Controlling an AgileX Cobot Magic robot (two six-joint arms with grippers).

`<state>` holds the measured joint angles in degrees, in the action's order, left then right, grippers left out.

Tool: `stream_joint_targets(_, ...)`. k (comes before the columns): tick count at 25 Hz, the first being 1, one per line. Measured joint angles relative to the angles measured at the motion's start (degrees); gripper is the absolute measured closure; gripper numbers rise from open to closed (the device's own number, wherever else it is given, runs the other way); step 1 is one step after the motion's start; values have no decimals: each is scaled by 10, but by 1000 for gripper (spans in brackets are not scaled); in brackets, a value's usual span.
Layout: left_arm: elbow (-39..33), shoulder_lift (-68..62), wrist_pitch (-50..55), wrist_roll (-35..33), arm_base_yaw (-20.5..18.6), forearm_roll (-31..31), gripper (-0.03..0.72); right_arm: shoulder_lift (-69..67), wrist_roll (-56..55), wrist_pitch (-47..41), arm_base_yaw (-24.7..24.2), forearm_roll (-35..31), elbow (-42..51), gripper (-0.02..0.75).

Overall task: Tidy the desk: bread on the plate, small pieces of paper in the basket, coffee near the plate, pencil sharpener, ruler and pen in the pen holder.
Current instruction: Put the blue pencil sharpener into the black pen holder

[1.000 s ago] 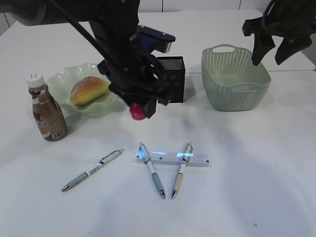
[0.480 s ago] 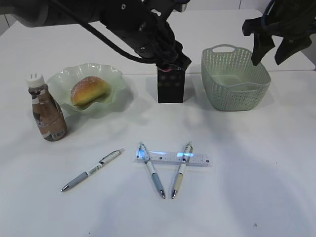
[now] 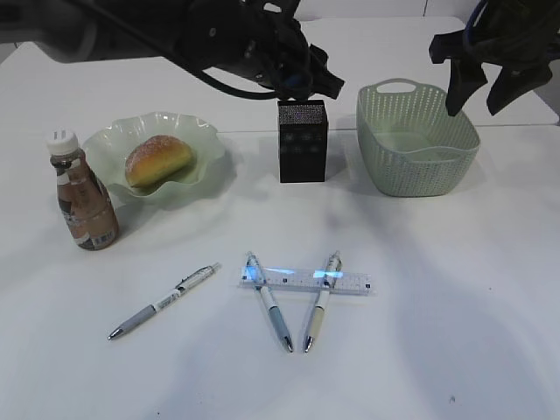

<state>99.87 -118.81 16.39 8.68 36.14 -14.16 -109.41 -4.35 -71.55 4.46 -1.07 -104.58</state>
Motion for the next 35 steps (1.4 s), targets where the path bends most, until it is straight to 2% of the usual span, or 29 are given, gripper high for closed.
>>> stream_joint_targets(14, 0, -59, -149, 1, -29, 4, 381, 0, 0, 0, 0, 0, 0, 312)
stream_joint_targets(24, 0, -91, -224, 4, -57, 113, 380, 0, 0, 0, 0, 0, 0, 312)
stream_joint_targets(35, 0, -124, -292, 3, -57, 127, 380, 0, 0, 0, 0, 0, 0, 312)
